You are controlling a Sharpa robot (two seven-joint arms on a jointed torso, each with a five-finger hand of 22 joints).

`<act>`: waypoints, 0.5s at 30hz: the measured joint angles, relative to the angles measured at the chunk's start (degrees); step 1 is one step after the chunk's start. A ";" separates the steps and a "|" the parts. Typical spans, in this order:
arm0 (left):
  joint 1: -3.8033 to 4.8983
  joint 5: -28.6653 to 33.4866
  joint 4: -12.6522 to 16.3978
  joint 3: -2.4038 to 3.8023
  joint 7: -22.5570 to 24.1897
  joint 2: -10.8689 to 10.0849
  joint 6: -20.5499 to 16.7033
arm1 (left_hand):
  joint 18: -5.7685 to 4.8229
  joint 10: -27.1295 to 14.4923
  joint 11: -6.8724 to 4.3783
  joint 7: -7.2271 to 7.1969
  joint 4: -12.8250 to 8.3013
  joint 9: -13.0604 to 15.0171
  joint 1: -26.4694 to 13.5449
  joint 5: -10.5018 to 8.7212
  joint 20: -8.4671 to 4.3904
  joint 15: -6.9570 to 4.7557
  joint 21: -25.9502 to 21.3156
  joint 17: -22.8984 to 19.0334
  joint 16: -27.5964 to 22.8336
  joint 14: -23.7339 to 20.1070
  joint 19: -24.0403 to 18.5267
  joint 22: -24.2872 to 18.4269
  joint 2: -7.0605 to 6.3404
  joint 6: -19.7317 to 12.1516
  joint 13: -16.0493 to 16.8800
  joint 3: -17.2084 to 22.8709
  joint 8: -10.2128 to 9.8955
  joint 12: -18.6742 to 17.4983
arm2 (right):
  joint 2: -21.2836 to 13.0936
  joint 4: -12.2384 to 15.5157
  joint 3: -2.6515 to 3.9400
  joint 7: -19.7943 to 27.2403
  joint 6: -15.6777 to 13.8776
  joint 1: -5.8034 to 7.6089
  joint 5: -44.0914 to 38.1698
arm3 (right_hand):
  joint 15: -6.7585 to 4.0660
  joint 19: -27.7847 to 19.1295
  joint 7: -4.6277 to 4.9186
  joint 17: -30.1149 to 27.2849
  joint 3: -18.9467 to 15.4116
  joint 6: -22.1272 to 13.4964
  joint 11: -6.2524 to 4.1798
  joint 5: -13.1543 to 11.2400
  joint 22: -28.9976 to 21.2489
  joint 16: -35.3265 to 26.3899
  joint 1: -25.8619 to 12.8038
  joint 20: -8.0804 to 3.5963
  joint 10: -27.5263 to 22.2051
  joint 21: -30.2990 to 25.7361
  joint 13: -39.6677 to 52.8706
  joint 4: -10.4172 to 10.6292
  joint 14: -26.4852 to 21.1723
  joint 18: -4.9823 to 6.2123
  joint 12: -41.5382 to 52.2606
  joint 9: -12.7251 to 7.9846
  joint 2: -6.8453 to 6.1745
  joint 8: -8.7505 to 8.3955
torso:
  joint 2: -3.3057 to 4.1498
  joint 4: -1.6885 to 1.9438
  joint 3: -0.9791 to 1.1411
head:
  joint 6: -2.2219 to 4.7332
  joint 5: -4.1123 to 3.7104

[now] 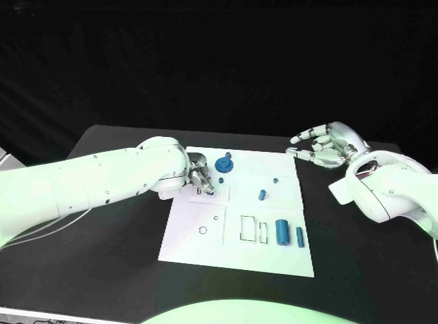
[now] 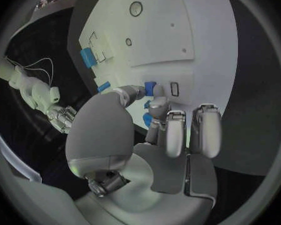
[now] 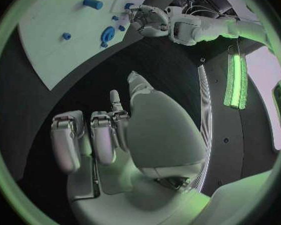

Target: Assemble the parts on the task board

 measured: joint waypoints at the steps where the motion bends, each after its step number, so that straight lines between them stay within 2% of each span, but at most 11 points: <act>1: 0.00 0.00 -0.11 0.00 0.00 0.06 0.03 | 0.00 0.00 0.00 0.00 0.00 0.01 0.01 0.00 0.00 0.00 0.00 0.00 0.00 0.00 0.00 0.00 0.01 0.00 0.00 0.00 0.00 0.00 | 0.00 0.00 0.00 0.00 0.00 0.00 0.00 | 0.00 0.00 0.00 0.00 0.00 0.00 0.00 0.00 0.00 0.00 0.00 0.00 0.00 0.00 0.00 0.00 0.00 0.00 0.00 0.00 0.00 0.00 | 0.00 0.00 0.00 | 0.02 0.00; 15: 0.28 0.87 -2.66 0.14 -0.06 1.78 2.40 | 0.00 0.11 0.12 0.11 0.00 0.21 0.10 0.00 0.00 0.00 0.00 0.00 0.00 0.00 0.00 -0.01 0.10 0.11 -0.06 0.00 0.39 -0.21 | 0.02 0.03 0.00 0.00 -0.01 -0.01 0.01 | 0.00 0.00 0.00 0.00 0.00 0.00 0.00 0.00 0.01 0.00 -0.32 0.00 0.00 0.00 0.00 0.00 0.00 0.00 0.00 0.00 0.32 0.00 | 0.02 -0.04 0.04 | -0.06 -0.13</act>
